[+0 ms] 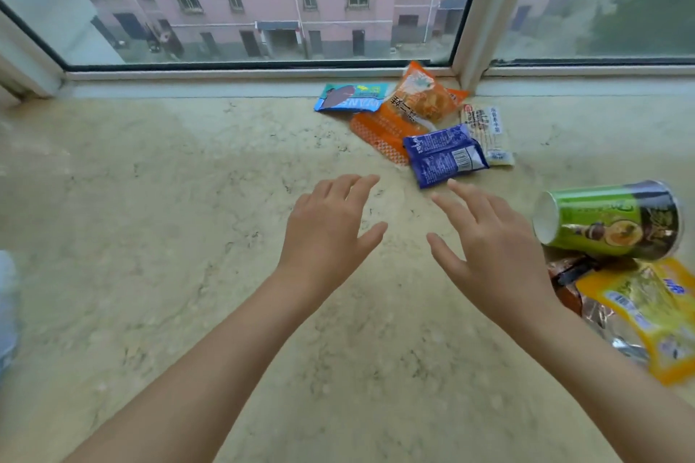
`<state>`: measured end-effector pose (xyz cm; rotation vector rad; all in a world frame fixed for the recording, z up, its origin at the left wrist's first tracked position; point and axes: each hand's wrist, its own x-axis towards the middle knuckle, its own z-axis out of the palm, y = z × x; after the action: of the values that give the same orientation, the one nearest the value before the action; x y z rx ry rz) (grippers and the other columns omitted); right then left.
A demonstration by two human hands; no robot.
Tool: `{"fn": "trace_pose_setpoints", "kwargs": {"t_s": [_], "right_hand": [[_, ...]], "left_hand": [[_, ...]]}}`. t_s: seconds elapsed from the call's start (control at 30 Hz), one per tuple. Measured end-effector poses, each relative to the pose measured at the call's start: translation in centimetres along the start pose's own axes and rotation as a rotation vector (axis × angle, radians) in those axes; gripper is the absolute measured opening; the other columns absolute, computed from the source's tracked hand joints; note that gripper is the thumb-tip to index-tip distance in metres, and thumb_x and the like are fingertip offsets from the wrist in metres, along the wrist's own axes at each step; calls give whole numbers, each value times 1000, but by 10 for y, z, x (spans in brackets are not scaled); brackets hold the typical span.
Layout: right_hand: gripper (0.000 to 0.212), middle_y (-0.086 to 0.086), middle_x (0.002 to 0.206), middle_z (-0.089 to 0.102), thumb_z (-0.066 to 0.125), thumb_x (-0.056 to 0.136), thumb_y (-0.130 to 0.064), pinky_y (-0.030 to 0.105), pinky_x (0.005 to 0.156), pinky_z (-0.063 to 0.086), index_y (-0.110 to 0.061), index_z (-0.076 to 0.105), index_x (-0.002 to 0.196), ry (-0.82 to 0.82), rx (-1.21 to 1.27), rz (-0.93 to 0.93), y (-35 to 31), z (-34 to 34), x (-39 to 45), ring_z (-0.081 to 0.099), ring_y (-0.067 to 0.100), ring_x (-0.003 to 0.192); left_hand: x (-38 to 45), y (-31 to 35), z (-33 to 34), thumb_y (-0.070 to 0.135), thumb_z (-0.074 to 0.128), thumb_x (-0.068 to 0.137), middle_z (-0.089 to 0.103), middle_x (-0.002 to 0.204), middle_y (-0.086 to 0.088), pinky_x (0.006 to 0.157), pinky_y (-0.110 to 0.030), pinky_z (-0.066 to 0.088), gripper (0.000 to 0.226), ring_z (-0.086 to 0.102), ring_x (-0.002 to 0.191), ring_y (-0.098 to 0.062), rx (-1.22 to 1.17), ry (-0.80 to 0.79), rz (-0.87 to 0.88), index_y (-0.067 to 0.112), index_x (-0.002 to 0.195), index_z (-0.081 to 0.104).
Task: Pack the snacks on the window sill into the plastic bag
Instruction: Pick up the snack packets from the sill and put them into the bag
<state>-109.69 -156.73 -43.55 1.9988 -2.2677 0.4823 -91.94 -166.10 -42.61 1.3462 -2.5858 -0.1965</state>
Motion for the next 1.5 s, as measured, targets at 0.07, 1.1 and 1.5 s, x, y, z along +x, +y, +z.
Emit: {"fn": "trace_pose_setpoints", "kwargs": {"t_s": [0.07,1.1,1.5], "right_hand": [[45,12,131,56,62,85,-32,45,85,48,-11,59,125,-14,4,17,13,11,11,55,33,115],[84,6,160,10,41,85,-69,46,115,16,-28,12,152,-255,10,268,60,124,175,14,27,145],[81,-5,155,29,47,74,-69,42,109,32,-33,31,146,-259,181,114,58,117,141,35,18,136]], "left_hand": [[22,2,11,50,56,89,49,138,4,94,-35,42,61,48,123,-19,-14,-9,-1,27,143,39],[247,-62,104,52,28,99,53,132,-4,92,-43,35,55,44,120,-29,129,-68,20,42,151,15],[227,-45,93,105,15,44,60,127,-9,104,-49,41,120,58,116,-30,-776,-578,-447,33,132,53]]}}
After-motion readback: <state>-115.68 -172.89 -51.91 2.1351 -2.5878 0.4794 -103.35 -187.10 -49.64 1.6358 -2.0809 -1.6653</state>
